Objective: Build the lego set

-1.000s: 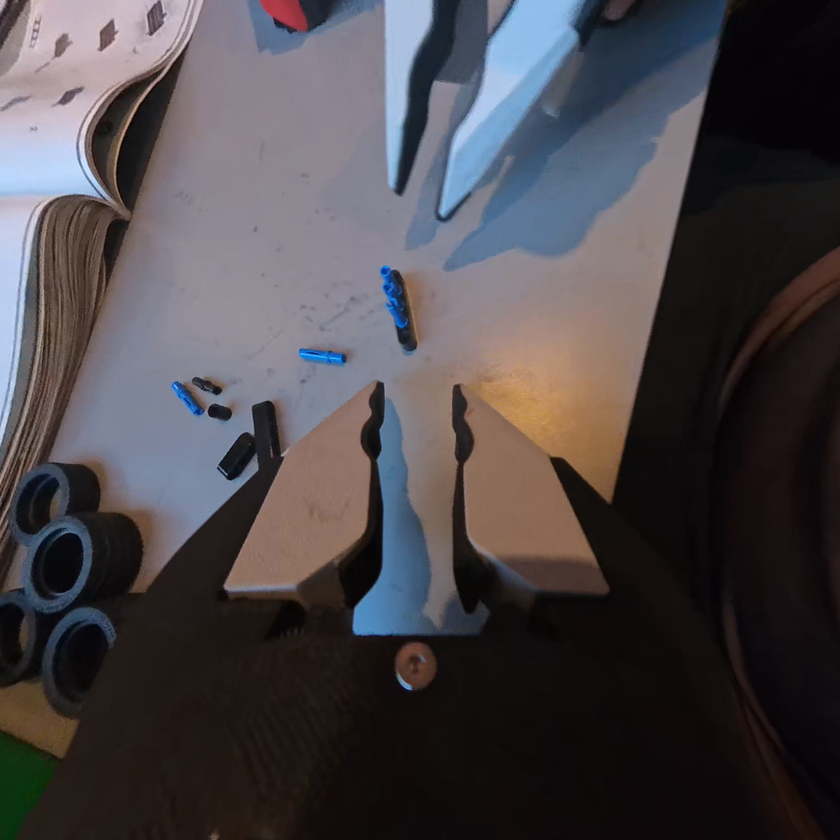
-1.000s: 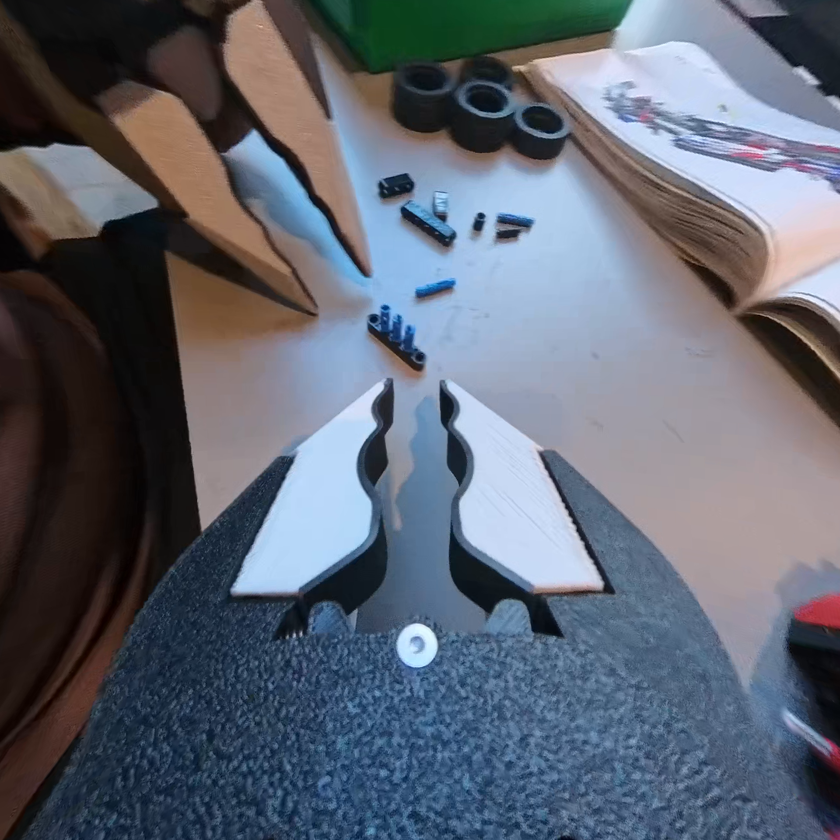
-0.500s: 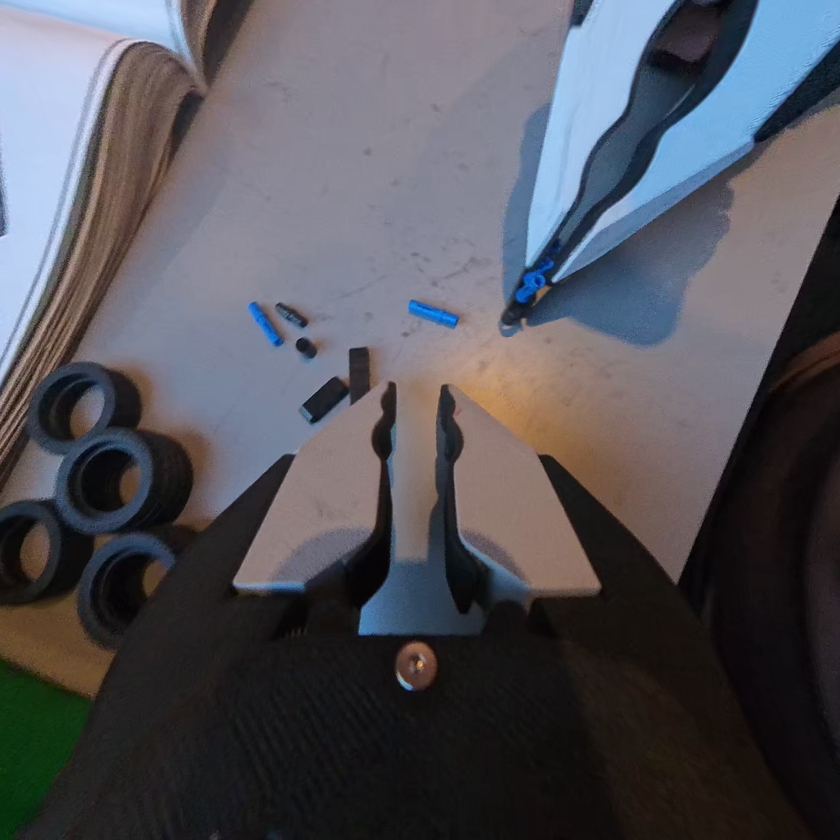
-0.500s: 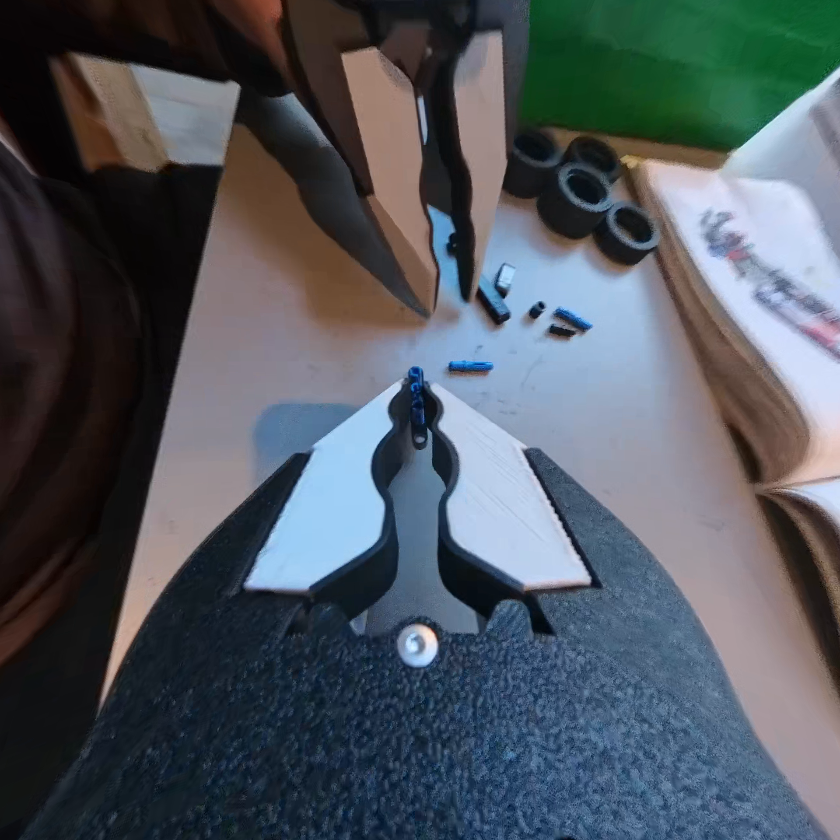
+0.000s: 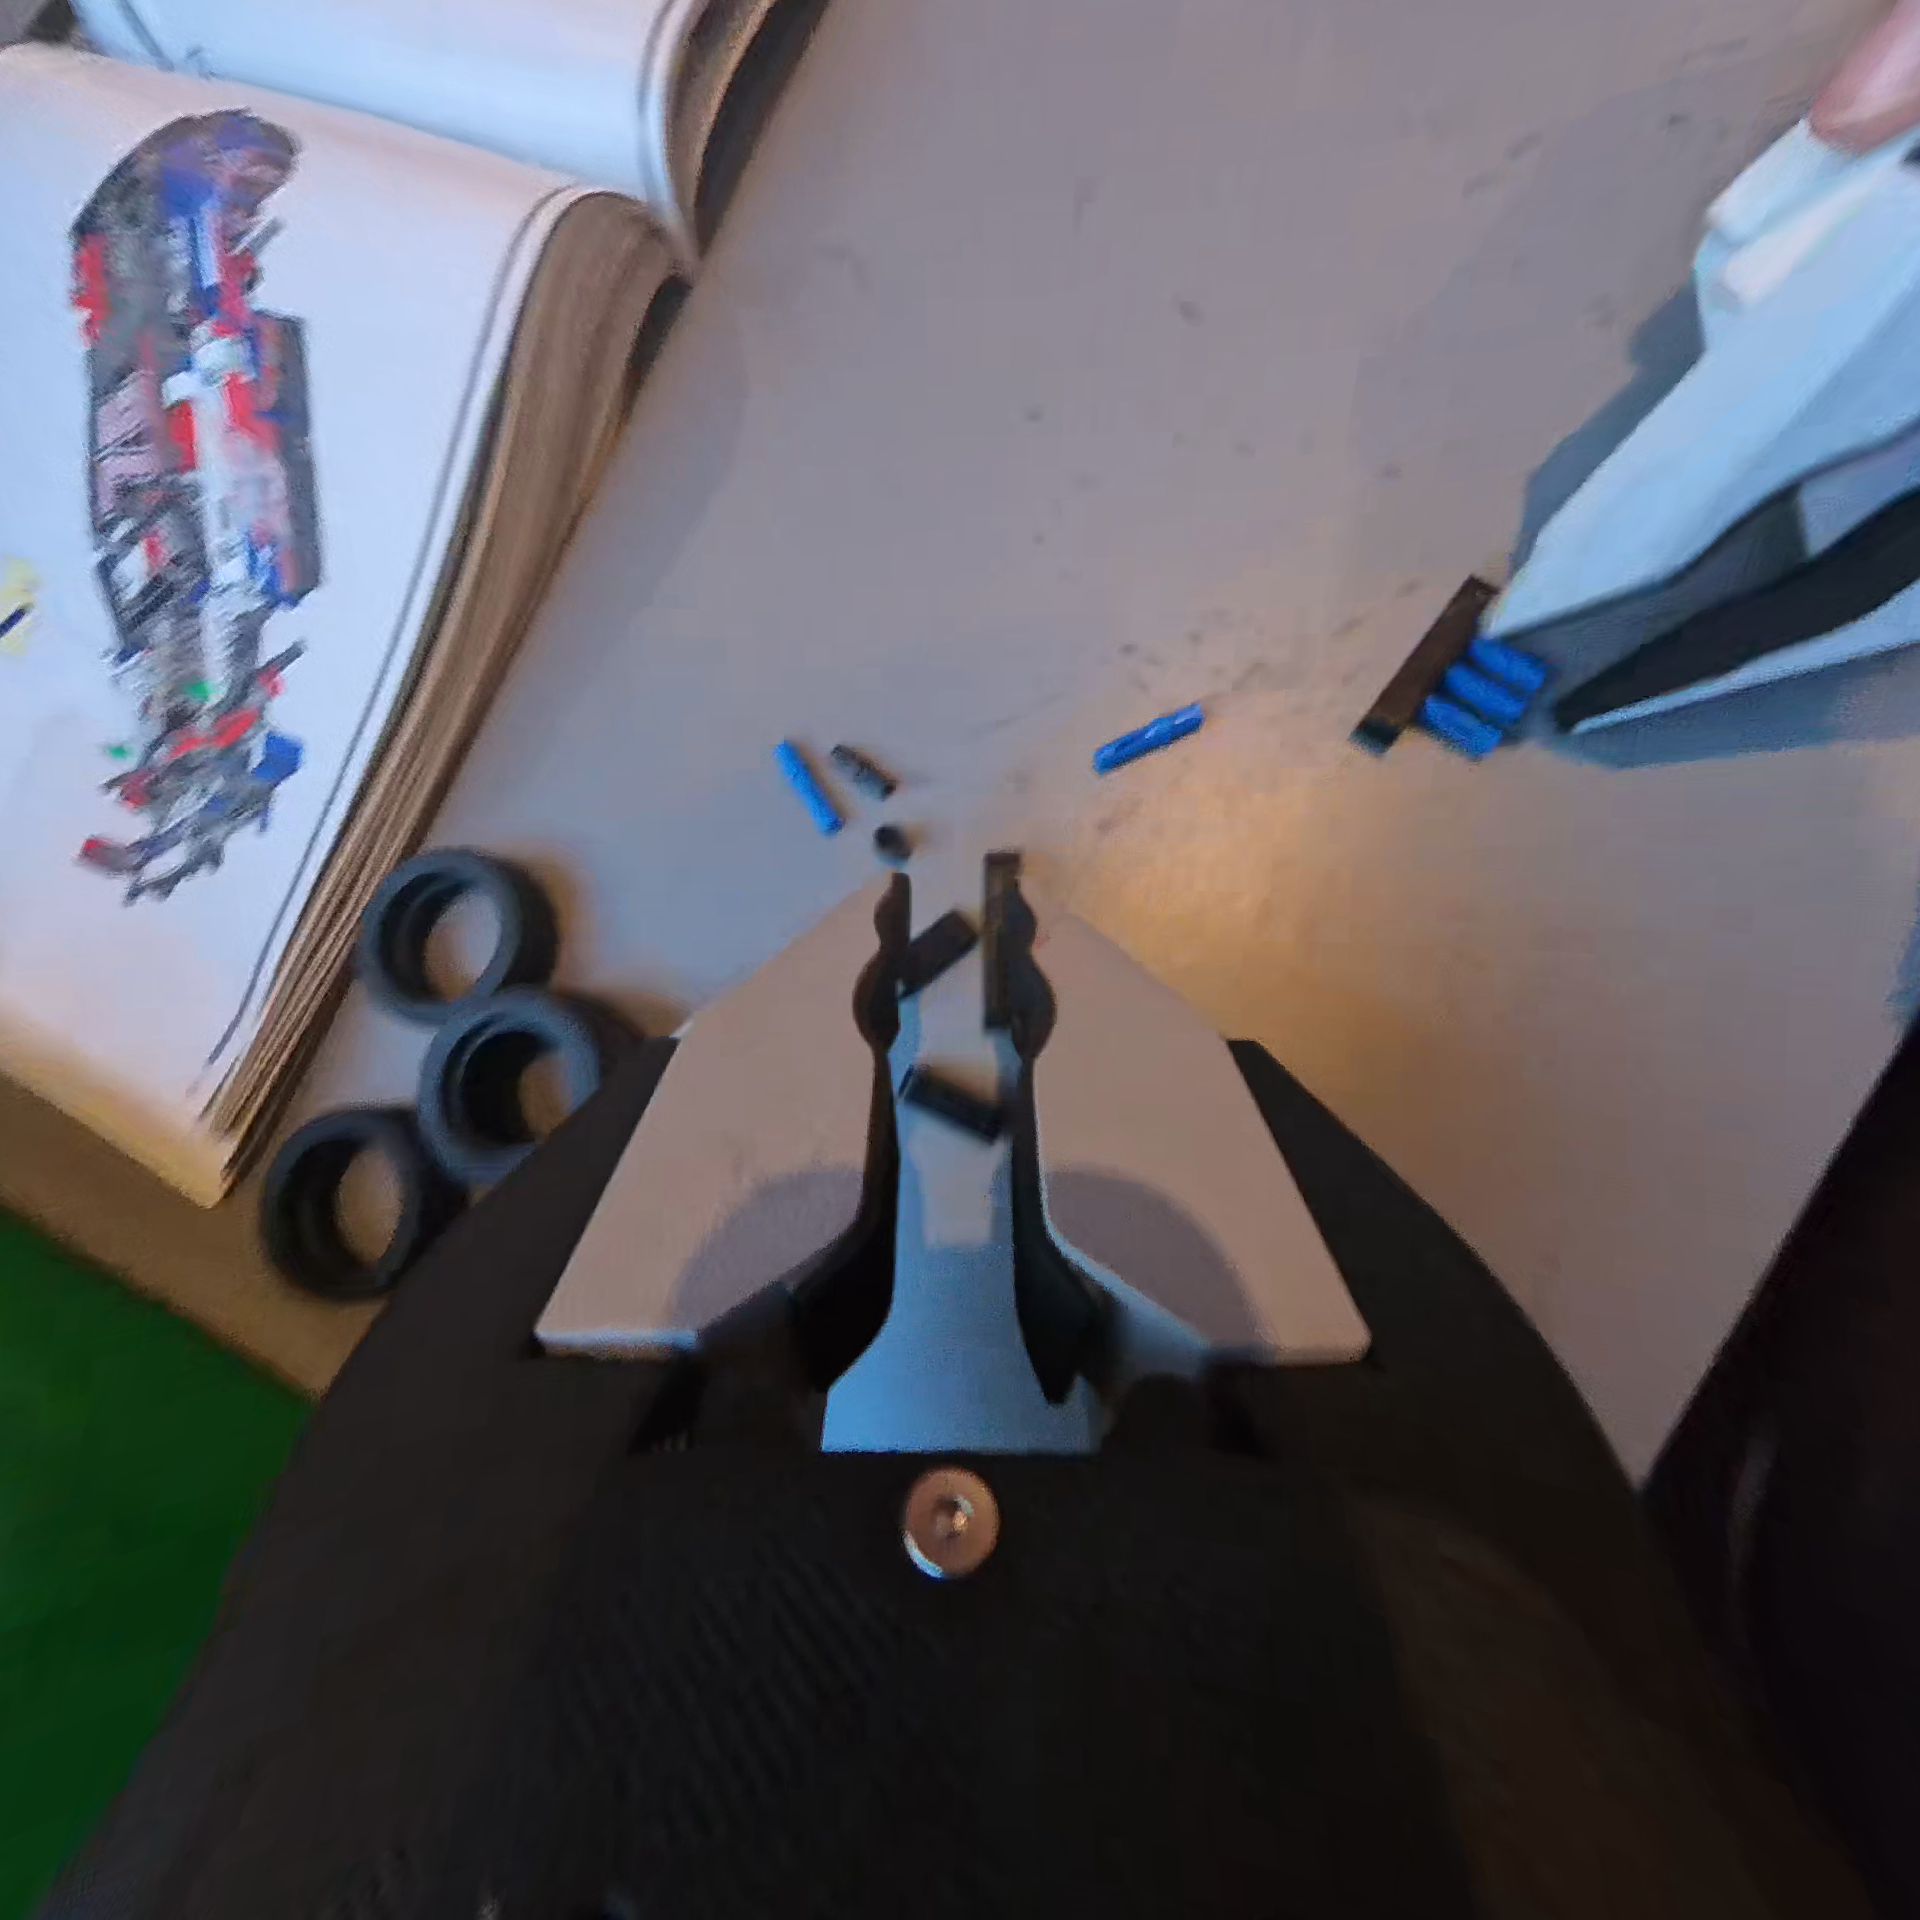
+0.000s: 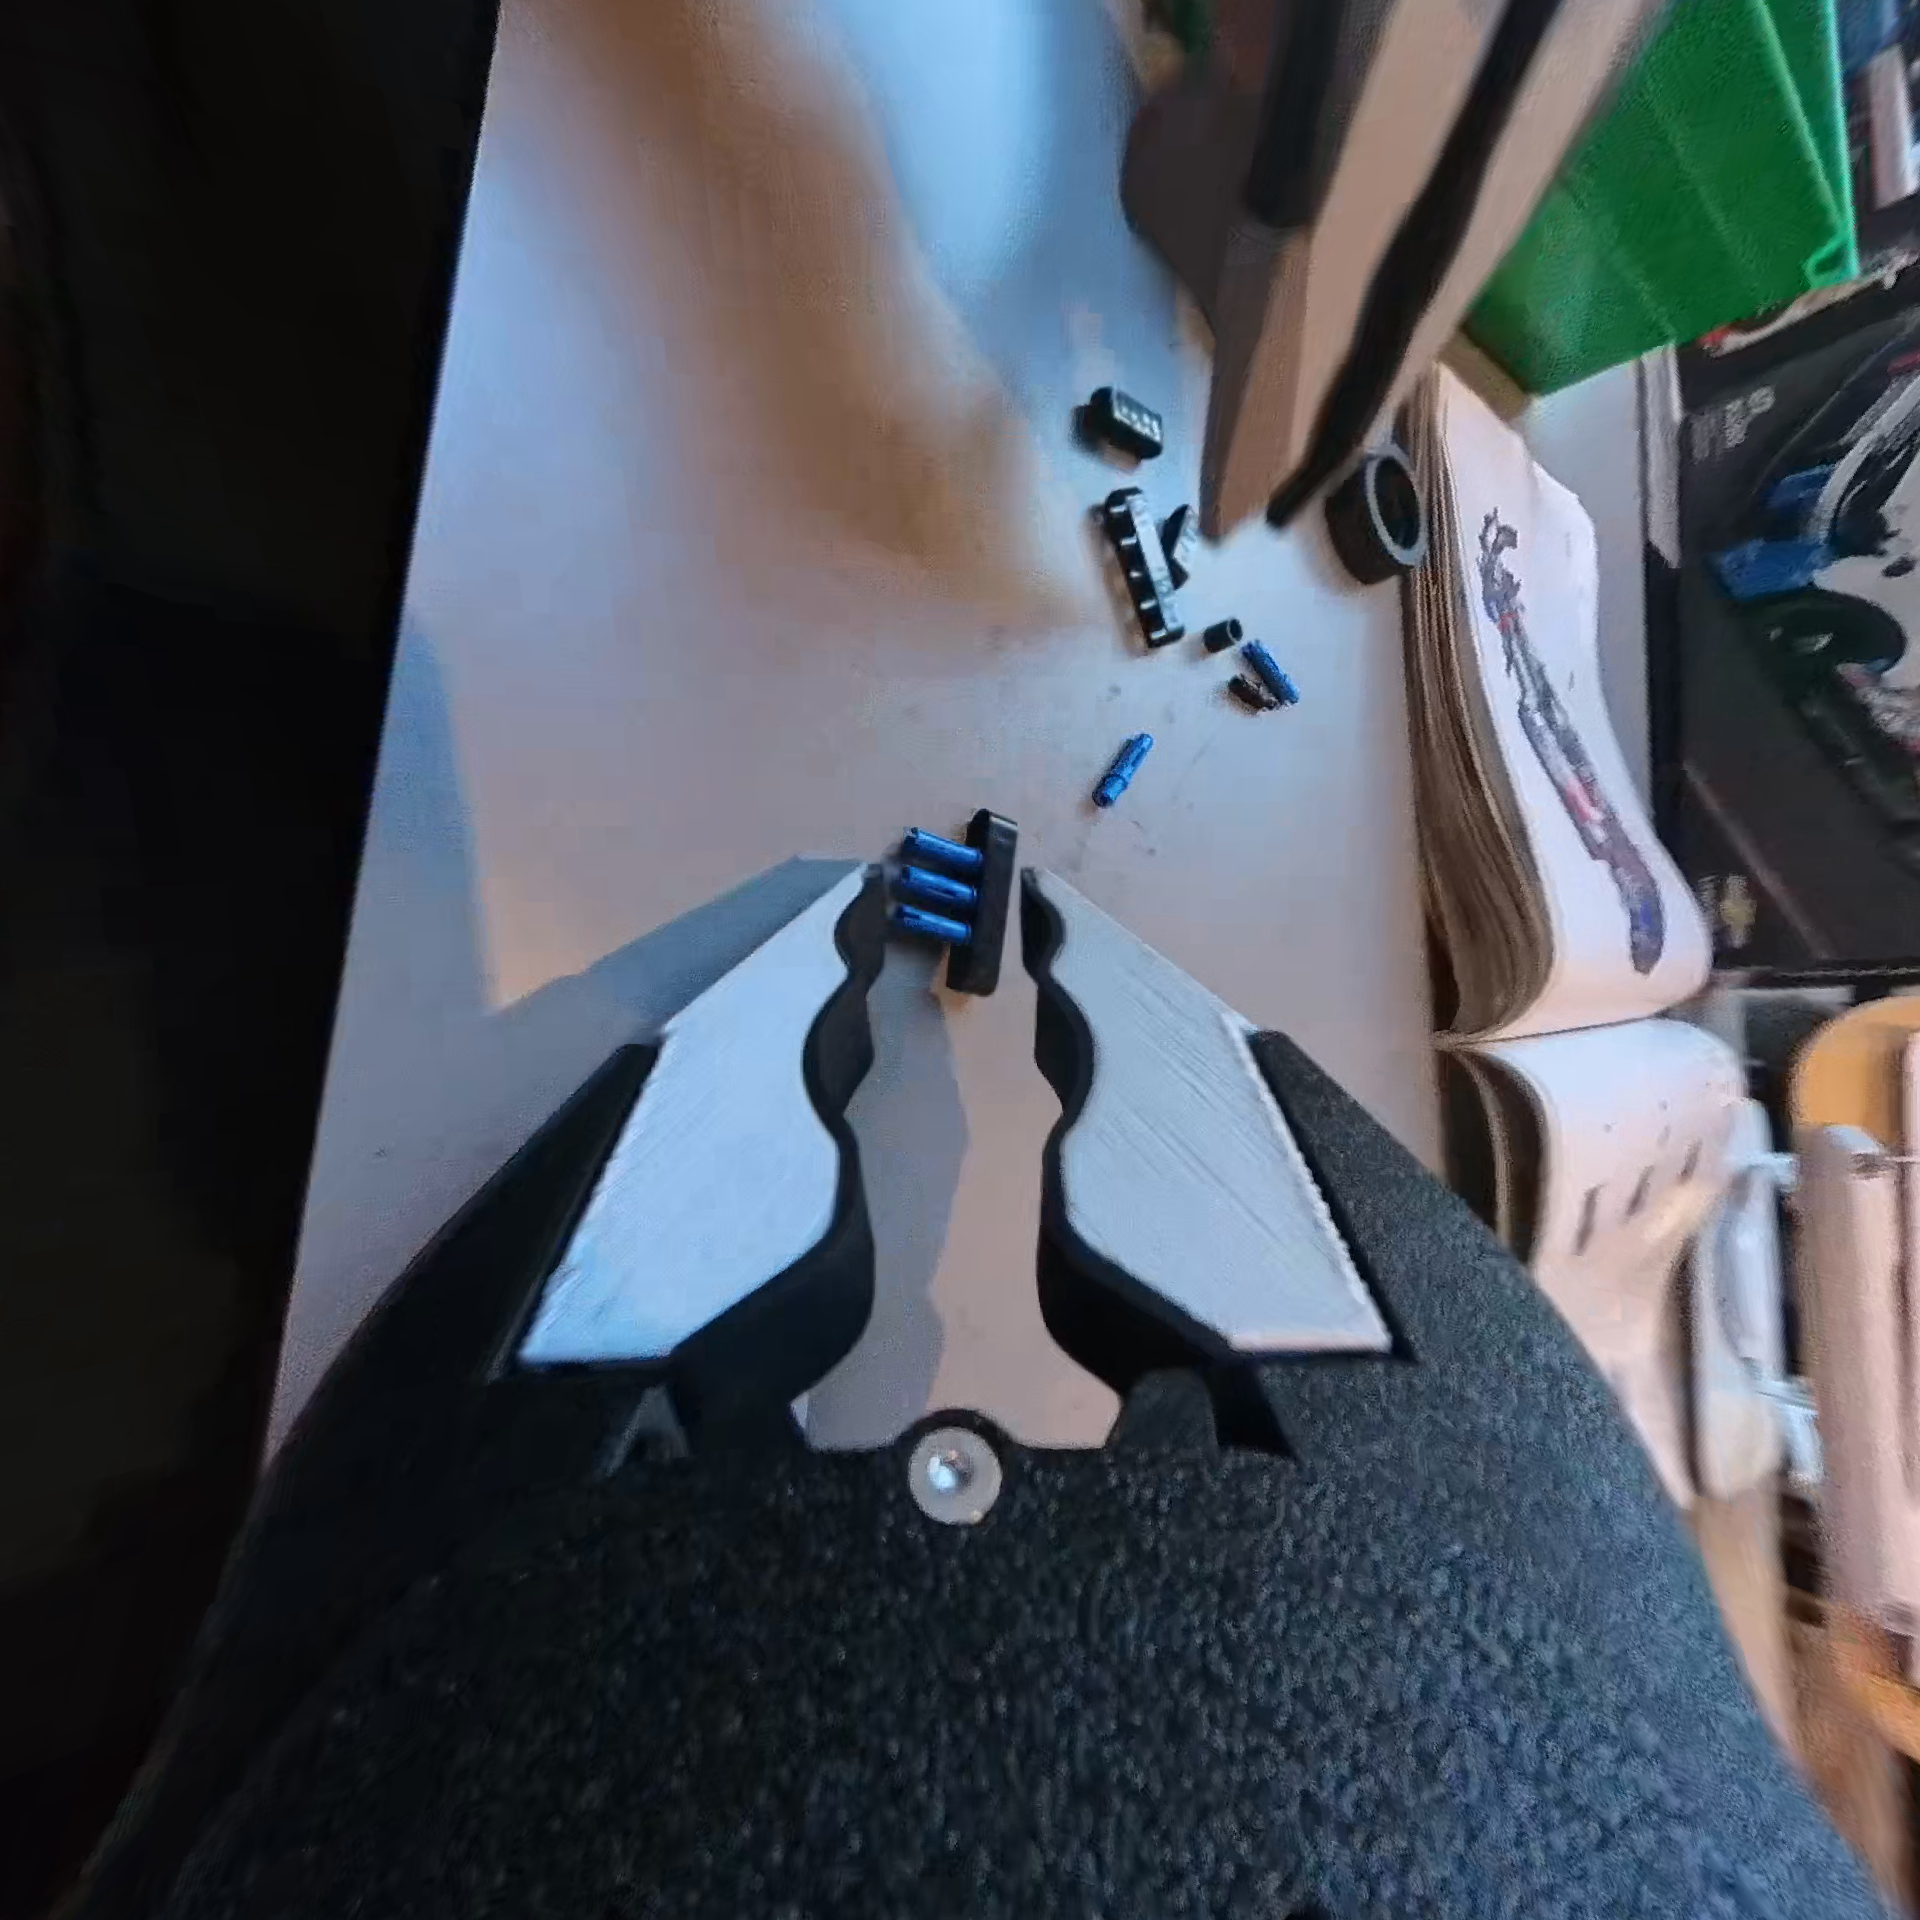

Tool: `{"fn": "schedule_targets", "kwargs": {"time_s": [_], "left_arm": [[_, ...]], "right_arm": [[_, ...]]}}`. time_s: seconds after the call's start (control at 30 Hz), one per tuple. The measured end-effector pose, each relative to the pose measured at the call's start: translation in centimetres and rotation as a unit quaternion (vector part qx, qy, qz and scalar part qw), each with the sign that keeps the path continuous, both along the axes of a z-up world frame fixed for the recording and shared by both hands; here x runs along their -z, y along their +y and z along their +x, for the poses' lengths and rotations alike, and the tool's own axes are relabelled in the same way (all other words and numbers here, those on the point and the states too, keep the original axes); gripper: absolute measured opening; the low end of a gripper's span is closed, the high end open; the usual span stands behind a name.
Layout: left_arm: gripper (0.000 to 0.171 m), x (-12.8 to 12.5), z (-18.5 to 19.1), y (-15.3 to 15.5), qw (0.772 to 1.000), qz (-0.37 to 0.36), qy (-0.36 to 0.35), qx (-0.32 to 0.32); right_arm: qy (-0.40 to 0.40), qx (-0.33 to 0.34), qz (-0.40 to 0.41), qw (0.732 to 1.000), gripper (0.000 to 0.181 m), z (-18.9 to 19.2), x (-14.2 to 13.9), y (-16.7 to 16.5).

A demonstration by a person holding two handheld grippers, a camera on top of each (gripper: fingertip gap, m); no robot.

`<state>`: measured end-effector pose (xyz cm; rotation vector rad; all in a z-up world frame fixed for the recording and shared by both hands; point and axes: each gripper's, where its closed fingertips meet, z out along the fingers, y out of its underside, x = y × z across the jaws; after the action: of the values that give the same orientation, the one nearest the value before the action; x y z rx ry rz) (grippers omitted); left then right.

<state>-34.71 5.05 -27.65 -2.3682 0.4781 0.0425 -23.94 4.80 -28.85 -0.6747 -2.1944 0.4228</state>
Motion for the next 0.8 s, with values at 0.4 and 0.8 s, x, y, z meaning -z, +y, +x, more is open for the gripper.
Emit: {"fn": "schedule_targets", "kwargs": {"time_s": [0.4,0.8], "left_arm": [[0.017,2.2,0.1,-2.0,0.998,-0.053,0.02,0.03],[0.006,2.3,1.2,-1.2,0.997,0.003,-0.005,0.076]], "right_arm": [[0.033,0.039,-0.182,0.982,0.026,-0.6,-2.5,0.7],[0.039,0.07,-0.299,0.951,0.025,-1.7,-3.3,2.0]]}}
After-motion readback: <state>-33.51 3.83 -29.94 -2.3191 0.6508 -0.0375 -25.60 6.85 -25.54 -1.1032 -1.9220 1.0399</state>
